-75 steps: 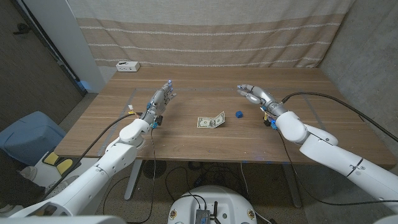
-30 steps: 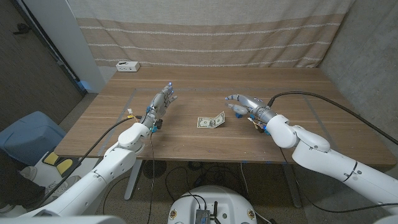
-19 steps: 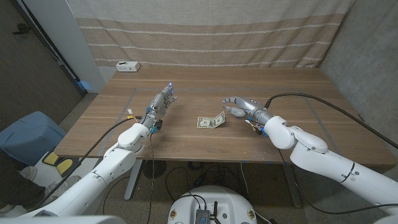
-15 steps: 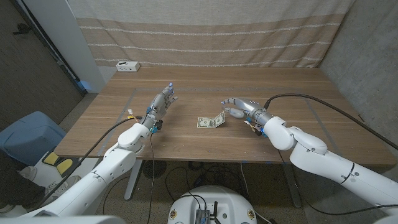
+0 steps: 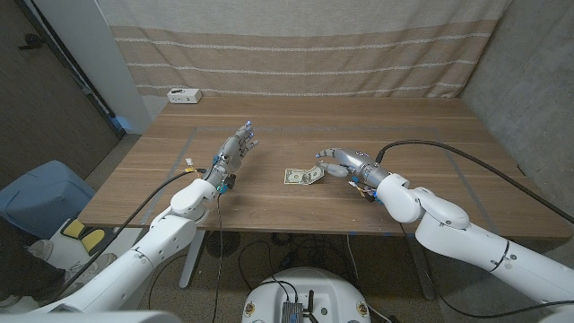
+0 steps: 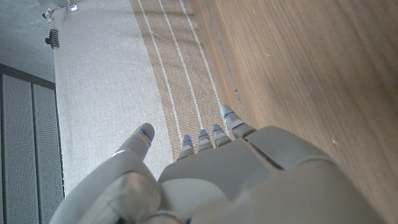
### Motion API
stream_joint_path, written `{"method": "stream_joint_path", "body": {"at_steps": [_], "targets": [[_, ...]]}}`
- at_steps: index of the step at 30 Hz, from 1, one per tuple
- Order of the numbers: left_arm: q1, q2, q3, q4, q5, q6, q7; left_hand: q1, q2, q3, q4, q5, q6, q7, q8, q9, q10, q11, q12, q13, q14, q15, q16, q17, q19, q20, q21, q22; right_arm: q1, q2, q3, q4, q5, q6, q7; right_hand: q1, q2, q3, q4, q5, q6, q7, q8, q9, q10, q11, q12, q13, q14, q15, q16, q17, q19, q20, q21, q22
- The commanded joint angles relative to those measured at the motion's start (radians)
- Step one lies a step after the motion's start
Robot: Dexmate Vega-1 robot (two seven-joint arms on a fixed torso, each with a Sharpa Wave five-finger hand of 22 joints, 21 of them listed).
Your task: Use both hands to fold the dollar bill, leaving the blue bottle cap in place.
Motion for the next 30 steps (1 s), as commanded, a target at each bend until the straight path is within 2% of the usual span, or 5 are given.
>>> {"method": "stream_joint_path", "body": {"at_steps": [1,14,17,30], "targets": [[0.012,0.008,-0.003,-0.012,-0.001,-0.006,-0.003,-0.004,-0.008,-0.003,-0.002,0.003,0.002,-0.002,-0.004,0.004,0.004,-0.002,-0.002,0.005,0.0,0.002,0.005,0.004,0.008,0.002,-0.001,0.002,-0.001,0.014,-0.019,0.001,-0.028,-0.013,0.027,0.015,-0.001,0.006,0.004,0.003,0.01,-0.003,-0.002,0.003,0.003,-0.003,-0.001,0.006,0.003,-0.013,0.003,0.003,0.001,-0.007,-0.002,0.004],[0.015,0.011,-0.004,-0.012,-0.007,0.005,-0.002,-0.004,-0.008,-0.003,-0.002,0.003,0.002,-0.003,-0.004,0.004,0.004,-0.003,-0.003,0.005,0.0,0.001,0.004,0.003,0.009,0.003,-0.004,0.002,0.014,0.033,-0.042,0.021,-0.036,-0.036,0.065,0.017,0.0,0.005,0.006,0.002,0.025,0.0,0.001,0.004,0.018,0.003,0.003,0.006,0.003,-0.014,0.003,0.005,0.001,-0.008,-0.003,0.004],[0.013,0.011,-0.003,-0.011,-0.005,0.006,-0.002,-0.004,-0.008,-0.003,-0.002,0.003,0.002,-0.002,-0.004,0.004,0.004,-0.003,-0.004,0.005,0.0,0.001,0.004,0.003,0.01,0.003,-0.005,0.002,0.016,0.035,-0.044,0.027,-0.034,-0.041,0.068,0.019,0.0,0.005,0.007,0.002,0.034,0.005,0.001,0.004,0.042,0.02,0.01,0.006,0.005,-0.011,0.003,0.005,0.002,-0.006,-0.003,0.004],[-0.006,0.005,0.006,-0.001,-0.004,0.021,-0.005,-0.005,-0.008,-0.003,-0.002,0.003,0.002,-0.001,-0.004,0.004,0.004,-0.002,-0.004,0.006,0.0,0.001,0.004,0.003,0.011,0.003,-0.008,0.002,0.032,0.041,-0.055,0.056,-0.016,-0.041,0.081,0.023,0.001,0.005,0.012,0.001,0.048,0.009,-0.002,0.004,0.046,0.017,0.004,0.007,0.005,-0.013,0.003,0.007,0.001,-0.009,-0.005,0.004]]}}
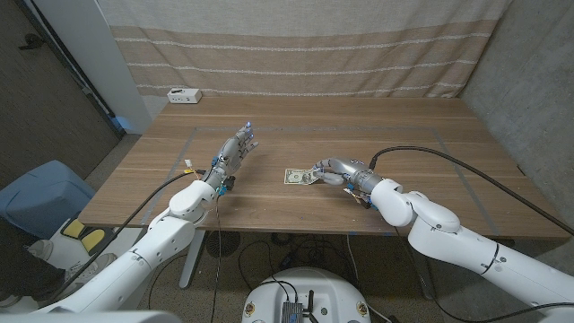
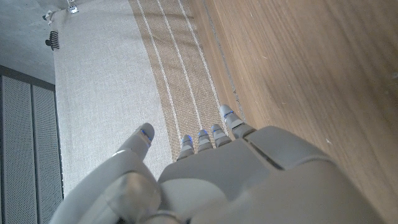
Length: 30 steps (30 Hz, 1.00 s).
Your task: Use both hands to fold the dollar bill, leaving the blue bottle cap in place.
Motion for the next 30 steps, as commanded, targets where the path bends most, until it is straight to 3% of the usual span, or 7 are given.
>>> {"method": "stream_joint_path", "body": {"at_steps": [1,19,24,30], "targets": [[-0.015,-0.004,0.009,0.009,0.001,0.014,-0.002,-0.005,-0.008,-0.003,-0.002,0.003,0.002,-0.001,-0.002,0.004,0.004,-0.002,-0.004,0.006,0.0,0.001,0.004,0.003,0.007,0.007,-0.004,0.003,0.014,0.007,-0.012,0.025,0.017,-0.009,0.02,0.012,0.0,0.001,0.008,0.001,0.014,0.002,-0.003,0.004,0.009,0.0,-0.002,0.002,0.005,-0.012,0.003,0.002,0.005,-0.005,-0.004,0.005],[-0.012,0.008,0.011,0.007,-0.003,0.031,-0.01,-0.005,-0.008,-0.004,-0.002,0.003,0.002,-0.003,-0.002,0.004,0.006,-0.004,-0.004,0.006,0.001,0.004,0.004,0.003,0.008,0.007,-0.008,0.003,0.056,0.015,-0.045,0.049,0.028,-0.064,0.073,0.013,0.0,-0.001,0.02,-0.001,0.077,0.023,0.005,0.005,0.037,0.01,-0.001,0.003,0.02,-0.008,0.007,0.005,0.01,-0.003,-0.003,0.005],[-0.021,0.044,0.023,-0.008,0.004,0.072,-0.038,0.017,-0.021,0.0,-0.035,-0.005,0.079,0.04,0.016,0.005,0.061,0.015,0.011,0.006,0.075,0.026,0.017,0.001,0.041,0.02,-0.013,0.002,0.06,0.015,-0.05,0.051,0.033,-0.07,0.074,0.014,0.001,0.0,0.022,0.0,0.082,0.022,0.003,0.005,0.038,0.01,-0.002,0.003,0.021,-0.009,0.007,0.005,0.011,-0.005,-0.004,0.005],[-0.04,0.084,0.043,-0.031,0.015,0.133,-0.072,0.05,-0.027,0.01,-0.078,-0.013,0.136,0.065,0.016,0.006,0.135,0.052,0.025,0.006,0.164,0.035,0.028,0.0,0.102,0.042,-0.007,0.002,0.062,0.013,-0.055,0.05,0.036,-0.076,0.072,0.016,0.002,0.001,0.023,0.0,0.085,0.025,0.002,0.005,0.041,0.01,-0.003,0.003,0.023,-0.008,0.007,0.006,0.013,-0.004,-0.003,0.005]]}}
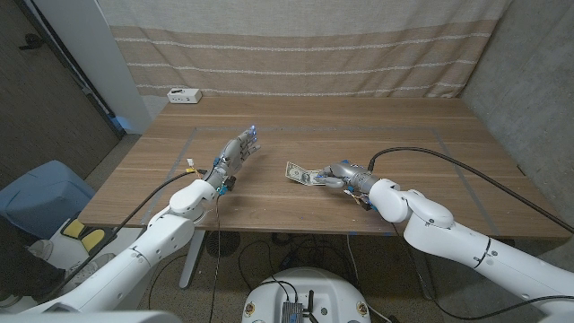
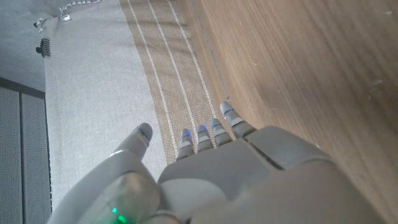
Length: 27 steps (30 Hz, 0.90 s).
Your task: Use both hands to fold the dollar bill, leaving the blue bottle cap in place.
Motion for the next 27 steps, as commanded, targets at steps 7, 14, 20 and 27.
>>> {"method": "stream_joint_path", "body": {"at_steps": [7,14,20,27], "targets": [[-0.05,0.101,0.054,-0.056,0.039,0.124,-0.093,0.06,-0.016,0.013,-0.079,-0.011,0.096,0.046,0.009,0.007,0.133,0.042,0.022,0.007,0.174,0.007,0.02,0.003,0.149,0.036,0.02,0.002,0.016,-0.002,-0.019,0.007,0.014,-0.024,0.009,0.011,0.001,0.002,0.007,0.0,0.012,0.004,0.0,0.005,0.007,0.003,-0.004,0.003,0.006,0.0,0.006,0.001,0.011,0.003,0.003,0.005],[-0.067,0.13,0.071,-0.086,0.07,0.17,-0.093,0.084,-0.024,0.018,-0.12,-0.013,0.179,0.102,0.013,0.008,0.229,0.06,0.03,0.008,0.269,0.013,0.018,0.004,0.276,0.069,0.046,0.002,0.023,-0.001,-0.024,0.01,0.016,-0.027,0.01,0.013,0.001,0.003,0.008,0.0,0.013,0.005,-0.002,0.005,0.007,0.004,-0.006,0.003,0.004,0.0,0.005,0.001,0.011,0.002,0.003,0.005],[-0.075,0.136,0.076,-0.092,0.072,0.177,-0.106,0.083,-0.023,0.018,-0.132,-0.013,0.247,0.139,0.012,0.008,0.34,0.092,0.042,0.009,0.389,0.032,0.03,0.005,0.375,0.091,0.061,0.002,0.029,-0.001,-0.028,0.015,0.02,-0.023,0.011,0.014,0.001,0.003,0.008,0.0,0.013,0.005,-0.004,0.005,0.006,0.003,-0.007,0.003,0.003,-0.001,0.004,0.002,0.011,0.002,0.003,0.004],[-0.085,0.162,0.084,-0.126,0.096,0.232,-0.087,0.076,-0.035,0.016,-0.142,-0.014,0.349,0.194,0.021,0.009,0.446,0.121,0.042,0.008,0.506,0.048,0.031,0.005,0.53,0.106,0.095,0.001,0.033,0.0,-0.03,0.019,0.022,-0.024,0.009,0.016,0.001,0.004,0.009,0.0,0.014,0.005,-0.005,0.005,0.005,0.004,-0.009,0.003,0.002,-0.002,0.003,0.002,0.011,0.002,0.002,0.004]]}}
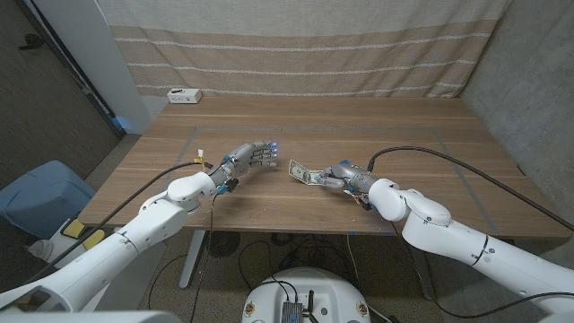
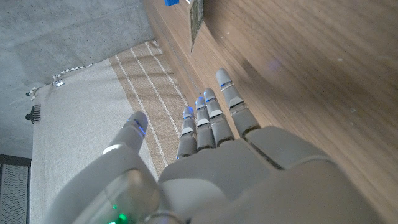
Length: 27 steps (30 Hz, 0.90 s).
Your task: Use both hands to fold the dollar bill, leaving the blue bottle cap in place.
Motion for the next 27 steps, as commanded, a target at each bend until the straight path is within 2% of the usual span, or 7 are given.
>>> {"method": "stream_joint_path", "body": {"at_steps": [1,8,13,18,21,27], "targets": [[-0.024,0.05,0.021,-0.057,0.042,0.083,0.016,0.004,-0.016,0.001,-0.012,-0.003,0.063,0.035,0.012,0.004,0.053,0.015,0.003,0.003,0.056,0.014,0.002,0.002,0.071,0.008,0.015,0.003,0.009,0.001,-0.007,0.009,0.007,-0.002,0.001,0.01,-0.003,0.0,0.005,0.0,0.01,0.0,-0.002,0.005,0.005,0.003,-0.003,0.003,0.002,-0.003,0.003,0.002,0.006,-0.003,0.002,0.004],[-0.03,0.064,0.023,-0.082,0.05,0.131,0.035,-0.004,-0.031,-0.002,-0.017,-0.002,0.187,0.059,0.026,0.007,0.148,0.034,0.004,0.003,0.144,0.023,-0.001,0.001,0.169,0.006,0.028,0.002,0.015,0.003,-0.012,0.013,0.007,-0.005,0.004,0.011,-0.004,0.0,0.006,0.0,0.012,0.004,-0.003,0.005,0.007,0.003,-0.003,0.003,0.002,-0.002,0.003,0.002,0.007,-0.002,0.002,0.004],[-0.047,0.068,0.033,-0.082,0.062,0.139,0.02,-0.007,-0.032,-0.001,-0.016,-0.001,0.231,0.058,0.031,0.007,0.177,0.036,0.004,0.003,0.173,0.021,-0.001,0.002,0.188,0.001,0.027,0.002,0.017,0.003,-0.011,0.016,0.012,0.0,0.002,0.011,-0.004,0.0,0.006,0.0,0.013,0.005,-0.003,0.005,0.009,0.005,-0.003,0.003,0.005,-0.001,0.004,0.002,0.008,-0.001,0.002,0.004],[-0.07,0.066,0.047,-0.076,0.067,0.149,-0.006,-0.008,-0.03,0.0,-0.015,-0.001,0.237,0.06,0.027,0.007,0.177,0.039,-0.002,0.003,0.172,0.02,-0.007,0.002,0.196,-0.003,0.027,0.003,0.017,0.003,-0.011,0.018,0.013,0.005,-0.003,0.013,-0.004,0.0,0.006,0.0,0.014,0.005,-0.003,0.005,0.009,0.005,-0.004,0.003,0.005,0.0,0.003,0.002,0.008,-0.001,0.002,0.004],[-0.087,0.043,0.056,-0.044,0.038,0.136,-0.055,-0.012,-0.025,0.002,-0.012,-0.001,0.201,0.06,0.001,0.007,0.148,0.042,-0.024,0.004,0.142,0.016,-0.025,0.004,0.18,-0.003,0.014,0.004,0.017,0.003,-0.009,0.018,0.017,0.006,-0.003,0.013,-0.004,0.0,0.007,0.0,0.015,0.005,-0.004,0.005,0.01,0.006,-0.004,0.003,0.006,0.0,0.003,0.002,0.009,0.0,0.002,0.004],[-0.111,0.004,0.073,0.007,-0.018,0.125,-0.137,-0.013,-0.021,0.005,-0.011,-0.001,0.179,0.058,-0.013,0.007,0.125,0.023,-0.042,0.004,0.122,0.012,-0.035,0.004,0.167,-0.006,0.001,0.004,0.016,0.002,-0.007,0.019,0.023,0.011,-0.007,0.014,-0.004,0.0,0.007,0.0,0.016,0.006,-0.004,0.006,0.01,0.006,-0.004,0.003,0.006,0.001,0.003,0.002,0.01,0.001,0.002,0.004]]}}
